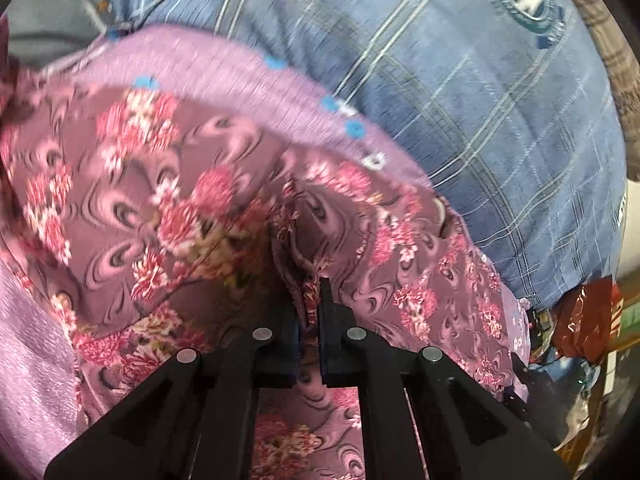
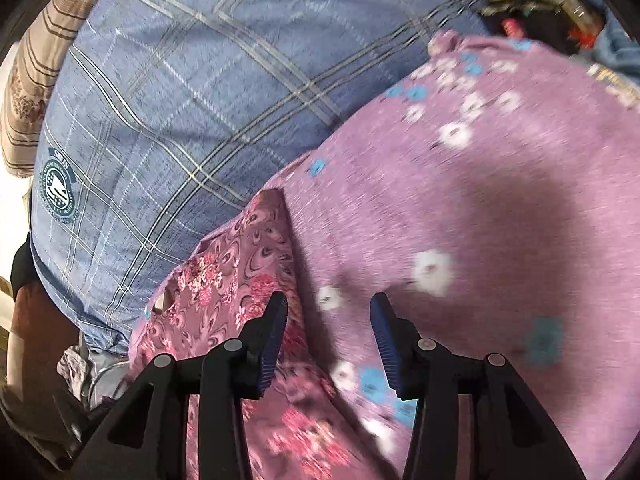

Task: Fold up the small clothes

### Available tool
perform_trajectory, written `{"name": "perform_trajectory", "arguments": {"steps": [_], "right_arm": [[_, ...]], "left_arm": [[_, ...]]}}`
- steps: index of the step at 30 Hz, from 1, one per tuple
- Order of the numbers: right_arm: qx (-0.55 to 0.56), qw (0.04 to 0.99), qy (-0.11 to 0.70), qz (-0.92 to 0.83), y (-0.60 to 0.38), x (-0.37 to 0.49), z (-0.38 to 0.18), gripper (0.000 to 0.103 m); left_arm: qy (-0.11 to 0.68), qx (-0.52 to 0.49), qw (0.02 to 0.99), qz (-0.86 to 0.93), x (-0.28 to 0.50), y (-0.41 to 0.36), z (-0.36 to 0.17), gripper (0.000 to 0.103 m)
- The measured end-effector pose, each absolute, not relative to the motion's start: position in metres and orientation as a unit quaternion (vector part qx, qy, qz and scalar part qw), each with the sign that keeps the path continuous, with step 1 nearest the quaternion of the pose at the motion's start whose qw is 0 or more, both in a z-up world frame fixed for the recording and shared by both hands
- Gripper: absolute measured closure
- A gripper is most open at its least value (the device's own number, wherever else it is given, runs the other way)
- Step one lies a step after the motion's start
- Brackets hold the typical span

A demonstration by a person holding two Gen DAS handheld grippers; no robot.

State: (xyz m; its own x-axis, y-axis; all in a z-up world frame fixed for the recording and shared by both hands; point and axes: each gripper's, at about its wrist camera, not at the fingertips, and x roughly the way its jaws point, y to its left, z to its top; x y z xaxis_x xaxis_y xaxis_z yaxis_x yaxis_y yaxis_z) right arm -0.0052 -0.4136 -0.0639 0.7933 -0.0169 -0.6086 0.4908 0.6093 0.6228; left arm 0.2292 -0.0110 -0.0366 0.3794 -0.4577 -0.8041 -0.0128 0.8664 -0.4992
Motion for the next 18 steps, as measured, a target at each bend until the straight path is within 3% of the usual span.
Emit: {"name": "perform_trajectory", "arguments": {"steps": [2, 5, 8, 12, 16, 18], "right_arm": [[0.414, 0.850, 0.299, -0.131, -0.405, 0.009, -0.070, 0.056], [0.342, 0.878, 0.320, -0.098, -0.381, 0.026, -0.056, 0.095], [0.282, 0.911, 0.272, -0.128, -0.370, 0.009, -0.031, 0.095], [0.216, 0.884, 0.372, -0.181, -0.372, 0.030, -0.062, 0.095], [0.198, 0.901, 0.330, -0.201, -0.352, 0.018, -0.032, 0.087], [0.190, 0.917, 0.302, -0.179, -0.334, 0.014, -0.016, 0.087]], "left_arm": [[0.543, -0.218, 0.799, -0.139, 0.228, -0.012, -0.039, 0.098], [0.538, -0.214, 0.803, -0.142, 0.220, -0.012, -0.035, 0.097], [0.554, -0.192, 0.800, -0.126, 0.222, -0.011, -0.043, 0.087], [0.573, -0.182, 0.788, -0.130, 0.225, -0.011, -0.047, 0.084], [0.542, -0.234, 0.798, -0.123, 0.226, 0.020, -0.024, 0.080], [0.527, -0.235, 0.808, -0.121, 0.224, 0.026, -0.017, 0.065]]}}
